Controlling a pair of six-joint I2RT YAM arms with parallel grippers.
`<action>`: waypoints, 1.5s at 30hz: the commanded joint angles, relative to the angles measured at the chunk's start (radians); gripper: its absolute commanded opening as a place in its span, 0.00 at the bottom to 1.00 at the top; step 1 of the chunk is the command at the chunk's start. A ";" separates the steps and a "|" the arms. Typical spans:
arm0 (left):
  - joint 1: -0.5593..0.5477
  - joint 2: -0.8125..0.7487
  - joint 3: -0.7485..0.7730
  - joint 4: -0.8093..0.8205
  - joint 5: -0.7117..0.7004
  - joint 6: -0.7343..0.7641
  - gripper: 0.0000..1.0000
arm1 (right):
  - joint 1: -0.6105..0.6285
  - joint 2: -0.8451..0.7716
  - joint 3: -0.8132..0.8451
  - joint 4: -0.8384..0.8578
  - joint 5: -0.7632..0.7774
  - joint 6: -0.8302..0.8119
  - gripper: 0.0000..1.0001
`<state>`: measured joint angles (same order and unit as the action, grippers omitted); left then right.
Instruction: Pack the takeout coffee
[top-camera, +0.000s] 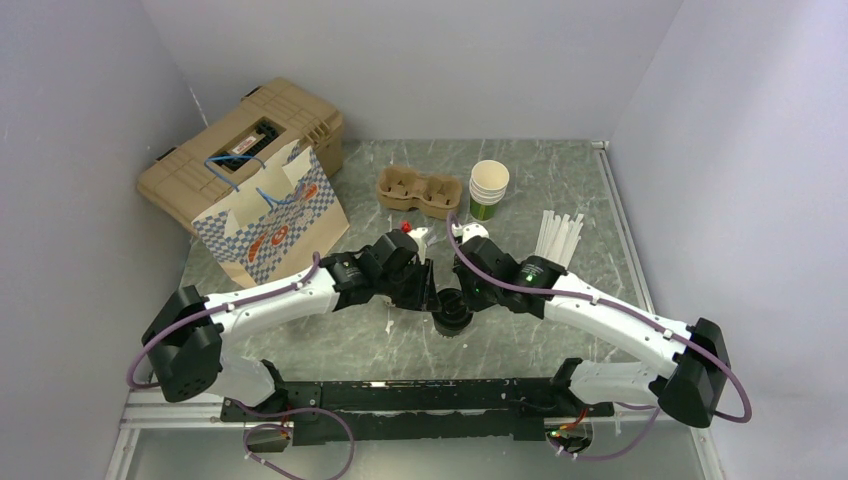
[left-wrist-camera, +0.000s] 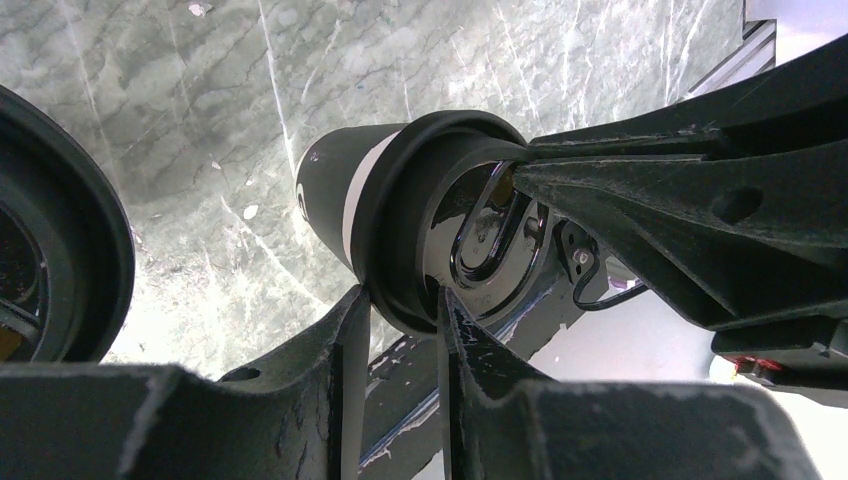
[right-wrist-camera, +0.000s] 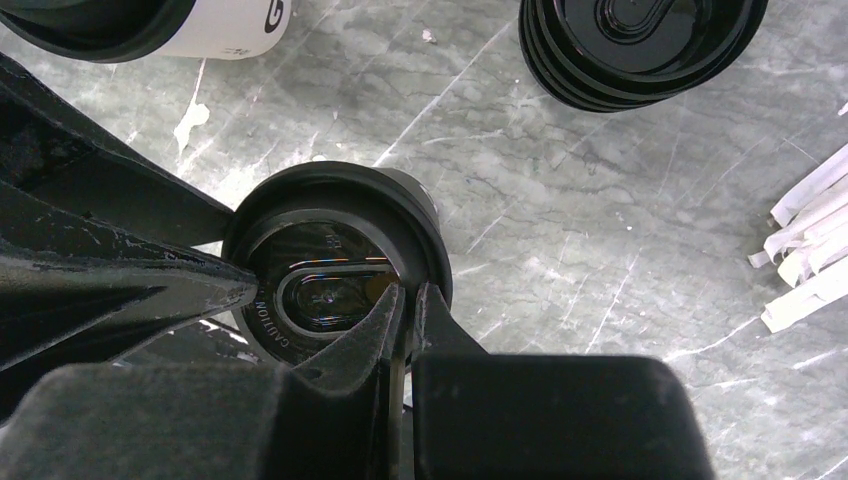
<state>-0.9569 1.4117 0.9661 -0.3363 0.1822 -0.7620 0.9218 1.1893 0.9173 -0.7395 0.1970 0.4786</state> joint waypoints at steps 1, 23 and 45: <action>-0.027 0.091 -0.057 -0.058 -0.003 0.013 0.00 | 0.029 0.107 -0.089 -0.064 -0.115 0.061 0.00; -0.138 0.280 -0.121 -0.071 -0.113 -0.087 0.00 | 0.088 0.122 -0.136 -0.058 -0.084 0.141 0.00; -0.164 0.199 -0.060 -0.166 -0.179 -0.057 0.00 | 0.103 0.075 -0.018 -0.116 -0.027 0.161 0.00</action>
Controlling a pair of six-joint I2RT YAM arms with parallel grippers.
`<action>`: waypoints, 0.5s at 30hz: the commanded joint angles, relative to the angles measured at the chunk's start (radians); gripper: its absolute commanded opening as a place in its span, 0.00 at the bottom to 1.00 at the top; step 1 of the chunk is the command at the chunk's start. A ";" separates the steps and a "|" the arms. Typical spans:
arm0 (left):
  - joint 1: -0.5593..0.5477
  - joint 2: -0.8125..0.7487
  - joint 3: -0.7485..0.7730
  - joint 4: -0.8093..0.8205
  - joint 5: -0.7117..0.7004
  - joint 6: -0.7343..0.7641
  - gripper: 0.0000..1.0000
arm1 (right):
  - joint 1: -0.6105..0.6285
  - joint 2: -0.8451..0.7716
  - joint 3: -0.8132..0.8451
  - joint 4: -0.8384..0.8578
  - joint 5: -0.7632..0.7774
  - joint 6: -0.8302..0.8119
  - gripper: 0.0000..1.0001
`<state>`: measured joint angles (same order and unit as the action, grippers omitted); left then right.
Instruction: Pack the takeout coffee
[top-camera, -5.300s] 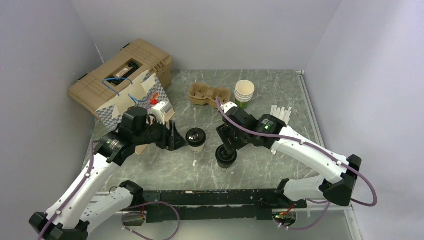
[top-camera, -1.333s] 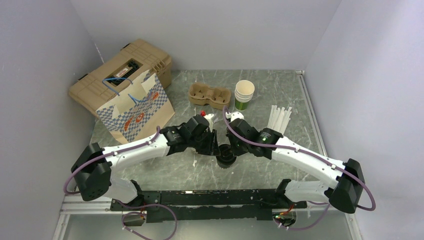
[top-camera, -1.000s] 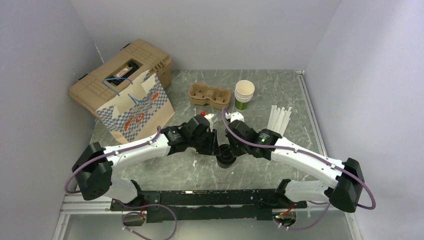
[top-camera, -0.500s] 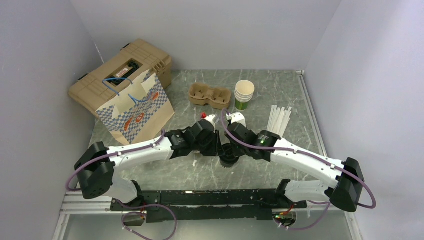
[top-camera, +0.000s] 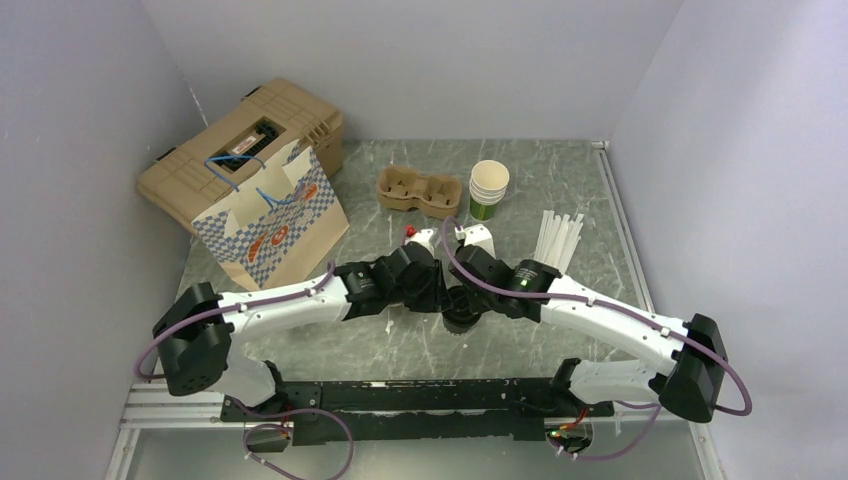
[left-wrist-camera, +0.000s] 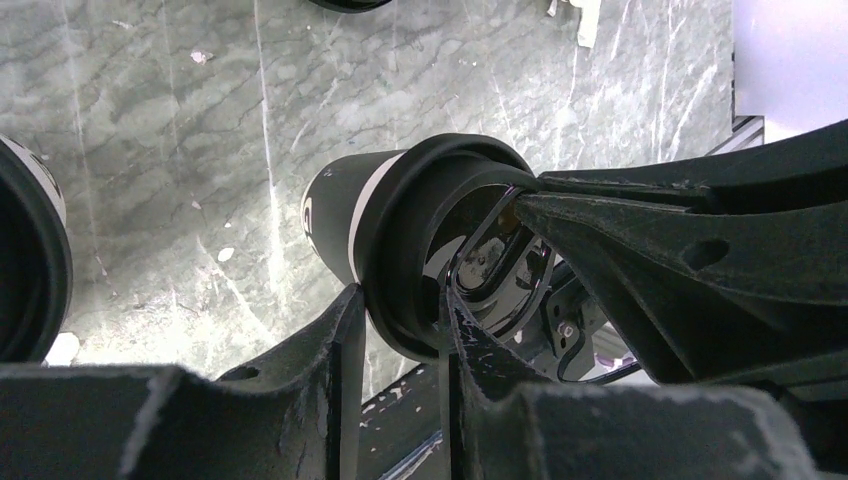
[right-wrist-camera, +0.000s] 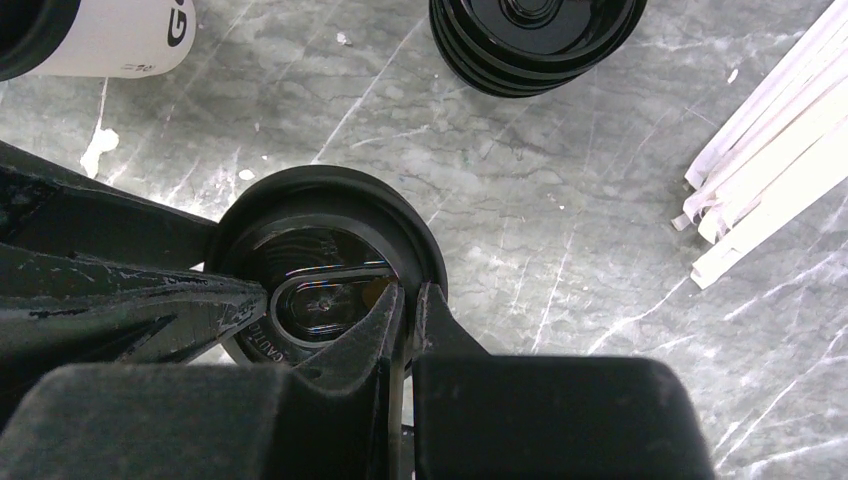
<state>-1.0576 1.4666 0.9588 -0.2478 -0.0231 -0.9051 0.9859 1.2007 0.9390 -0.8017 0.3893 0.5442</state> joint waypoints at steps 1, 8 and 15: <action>-0.064 0.140 -0.040 -0.267 0.026 0.092 0.00 | 0.039 0.061 -0.031 -0.056 -0.218 0.095 0.00; -0.064 0.107 0.026 -0.331 0.026 0.116 0.00 | 0.039 0.034 0.025 -0.069 -0.195 0.101 0.07; -0.068 0.085 0.049 -0.352 0.026 0.119 0.00 | 0.039 0.005 0.048 -0.070 -0.173 0.116 0.18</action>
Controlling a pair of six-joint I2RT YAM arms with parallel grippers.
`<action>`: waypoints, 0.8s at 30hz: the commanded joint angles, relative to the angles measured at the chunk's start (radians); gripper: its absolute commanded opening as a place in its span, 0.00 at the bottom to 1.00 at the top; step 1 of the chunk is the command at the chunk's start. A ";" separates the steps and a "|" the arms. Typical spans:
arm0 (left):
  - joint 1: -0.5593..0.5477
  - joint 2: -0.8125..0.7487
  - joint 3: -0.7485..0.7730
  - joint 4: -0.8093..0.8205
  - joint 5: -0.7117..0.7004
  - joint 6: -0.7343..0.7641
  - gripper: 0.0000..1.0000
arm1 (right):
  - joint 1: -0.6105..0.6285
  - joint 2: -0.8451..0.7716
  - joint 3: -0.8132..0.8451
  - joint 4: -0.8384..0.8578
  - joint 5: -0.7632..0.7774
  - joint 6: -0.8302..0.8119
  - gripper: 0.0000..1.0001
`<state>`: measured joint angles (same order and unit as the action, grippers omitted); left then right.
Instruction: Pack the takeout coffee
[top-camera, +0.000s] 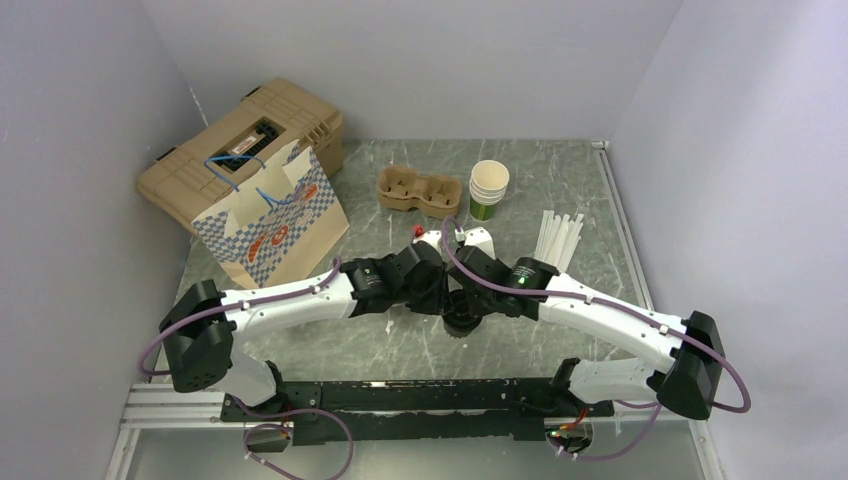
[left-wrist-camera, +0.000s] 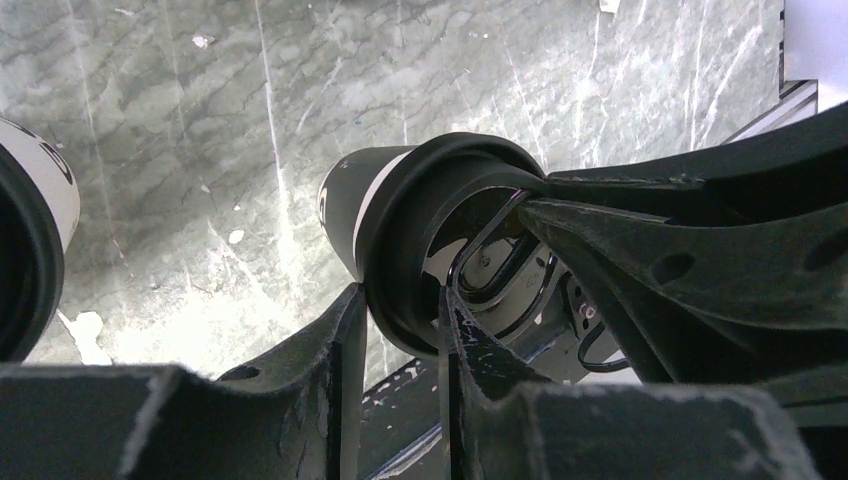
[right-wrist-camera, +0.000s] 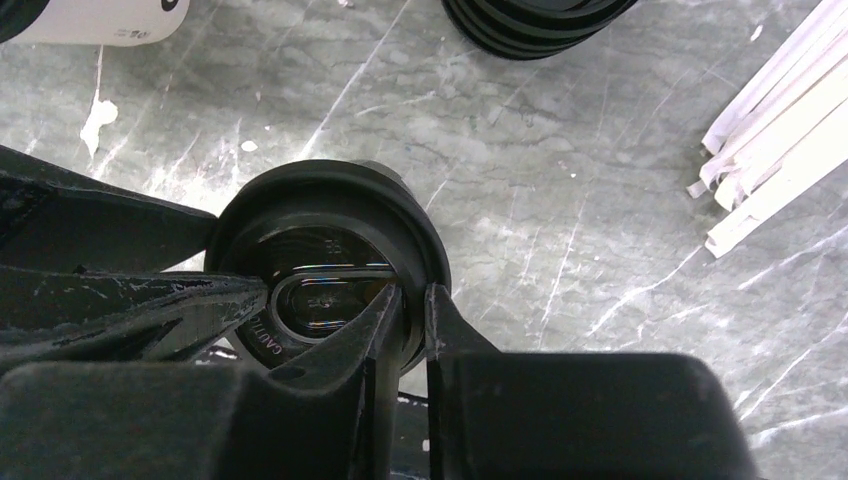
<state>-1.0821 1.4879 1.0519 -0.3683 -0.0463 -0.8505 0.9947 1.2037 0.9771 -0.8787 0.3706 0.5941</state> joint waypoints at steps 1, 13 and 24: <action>-0.044 0.062 -0.038 -0.237 0.049 0.068 0.00 | 0.030 -0.002 0.013 0.009 -0.150 0.070 0.21; -0.048 0.074 -0.006 -0.261 0.020 0.079 0.00 | 0.030 -0.073 0.063 -0.005 -0.073 0.105 0.31; -0.048 0.102 0.041 -0.251 0.004 0.074 0.00 | 0.028 -0.079 0.093 -0.035 -0.034 0.096 0.38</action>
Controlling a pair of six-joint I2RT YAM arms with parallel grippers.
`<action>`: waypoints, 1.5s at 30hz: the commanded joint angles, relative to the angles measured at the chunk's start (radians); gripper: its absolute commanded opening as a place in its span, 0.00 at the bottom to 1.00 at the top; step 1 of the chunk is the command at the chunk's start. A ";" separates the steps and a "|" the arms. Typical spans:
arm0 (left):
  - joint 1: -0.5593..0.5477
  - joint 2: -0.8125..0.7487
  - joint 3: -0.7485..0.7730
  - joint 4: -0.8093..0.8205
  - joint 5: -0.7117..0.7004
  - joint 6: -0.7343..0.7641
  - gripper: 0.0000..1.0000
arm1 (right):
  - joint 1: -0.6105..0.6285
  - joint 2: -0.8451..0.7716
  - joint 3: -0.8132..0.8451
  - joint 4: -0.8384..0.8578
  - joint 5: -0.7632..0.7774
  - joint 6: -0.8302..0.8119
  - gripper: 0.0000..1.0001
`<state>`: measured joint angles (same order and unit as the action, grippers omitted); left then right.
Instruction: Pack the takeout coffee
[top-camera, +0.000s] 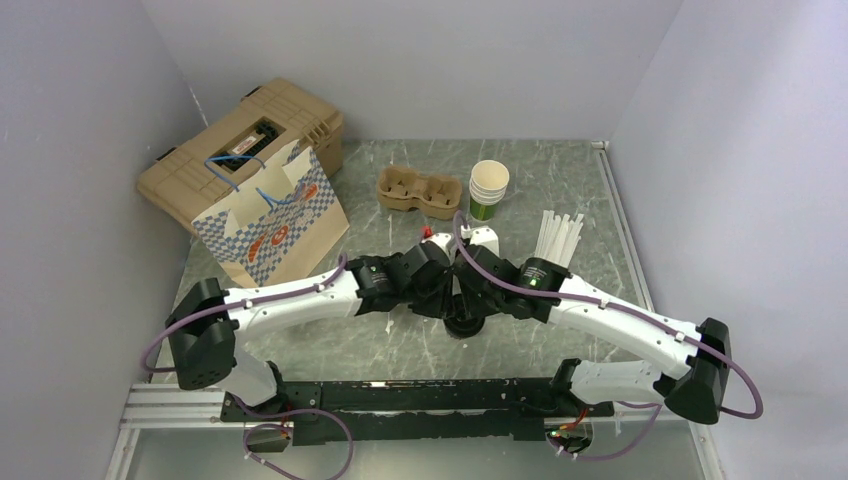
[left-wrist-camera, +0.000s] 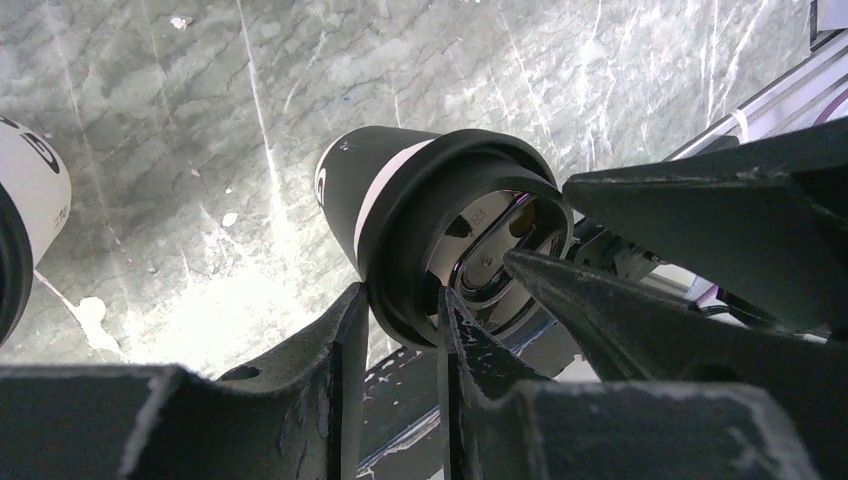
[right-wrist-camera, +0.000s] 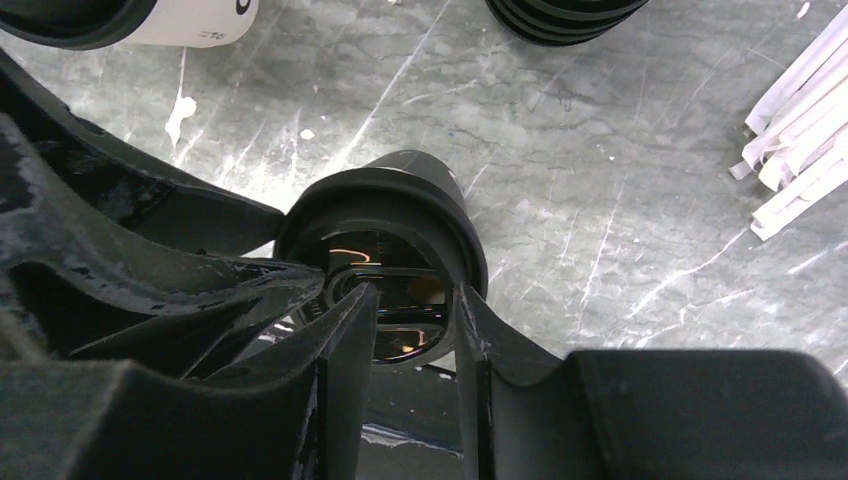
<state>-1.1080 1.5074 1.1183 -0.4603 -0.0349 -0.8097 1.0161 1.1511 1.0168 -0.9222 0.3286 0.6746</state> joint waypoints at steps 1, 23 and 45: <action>-0.023 0.084 -0.018 -0.161 -0.014 0.034 0.00 | 0.007 -0.030 0.058 0.003 0.012 0.016 0.39; -0.023 0.052 0.190 -0.276 -0.129 0.115 0.33 | 0.006 -0.095 0.141 -0.108 0.121 -0.005 0.52; -0.012 -0.123 0.572 -0.579 -0.403 0.362 0.59 | 0.006 -0.147 0.151 -0.064 0.088 -0.059 0.53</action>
<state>-1.1229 1.4700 1.5448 -0.9180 -0.3058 -0.5587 1.0164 1.0302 1.1183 -1.0237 0.4175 0.6525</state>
